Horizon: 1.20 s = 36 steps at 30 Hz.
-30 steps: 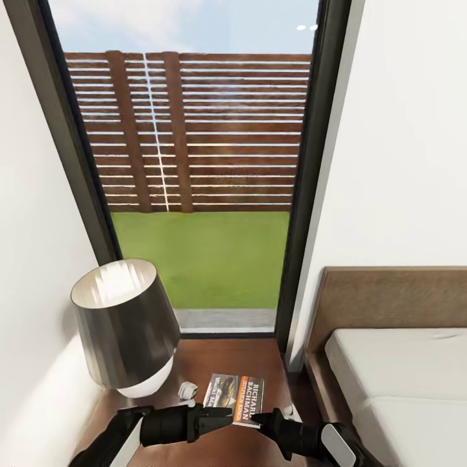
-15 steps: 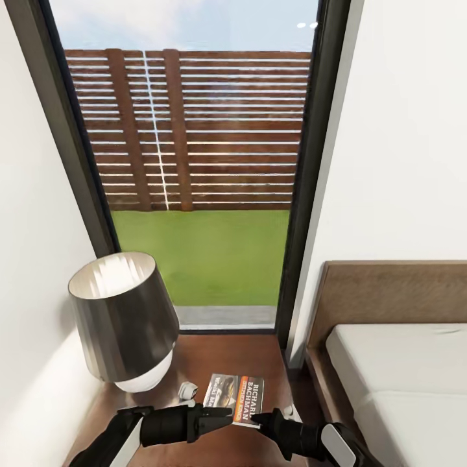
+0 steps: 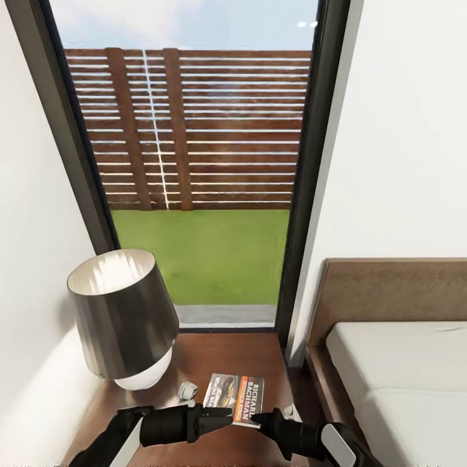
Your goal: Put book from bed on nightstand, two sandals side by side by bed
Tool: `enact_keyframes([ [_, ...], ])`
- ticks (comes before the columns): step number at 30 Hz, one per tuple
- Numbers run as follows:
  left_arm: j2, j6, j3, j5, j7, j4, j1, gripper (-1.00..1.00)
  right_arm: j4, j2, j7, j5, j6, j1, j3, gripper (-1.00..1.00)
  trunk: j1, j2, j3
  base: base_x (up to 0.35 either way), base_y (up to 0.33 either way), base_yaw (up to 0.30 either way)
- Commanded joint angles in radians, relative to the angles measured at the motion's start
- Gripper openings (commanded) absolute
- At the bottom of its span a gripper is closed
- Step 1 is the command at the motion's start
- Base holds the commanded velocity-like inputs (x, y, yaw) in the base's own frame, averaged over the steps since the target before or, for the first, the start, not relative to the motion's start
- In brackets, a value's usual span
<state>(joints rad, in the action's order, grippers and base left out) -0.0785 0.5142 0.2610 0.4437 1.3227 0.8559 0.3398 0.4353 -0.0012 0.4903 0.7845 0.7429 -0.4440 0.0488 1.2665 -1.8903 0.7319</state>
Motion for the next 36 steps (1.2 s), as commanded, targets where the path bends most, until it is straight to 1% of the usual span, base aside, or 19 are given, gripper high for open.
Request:
enact_keyframes([
  [1,-0.001,0.01,0.004,0.009,0.0,0.0,0.001,1.0,0.0,0.0,0.002,0.002,0.003,-0.001,0.002,-1.0,0.004,-0.008,0.004,0.0,0.0,0.0],
  [36,-0.001,0.01,0.004,0.009,0.0,0.0,0.001,1.0,0.0,0.0,0.002,0.002,0.003,0.0,0.002,-1.0,0.138,-0.253,0.114,0.0,0.0,0.0],
])
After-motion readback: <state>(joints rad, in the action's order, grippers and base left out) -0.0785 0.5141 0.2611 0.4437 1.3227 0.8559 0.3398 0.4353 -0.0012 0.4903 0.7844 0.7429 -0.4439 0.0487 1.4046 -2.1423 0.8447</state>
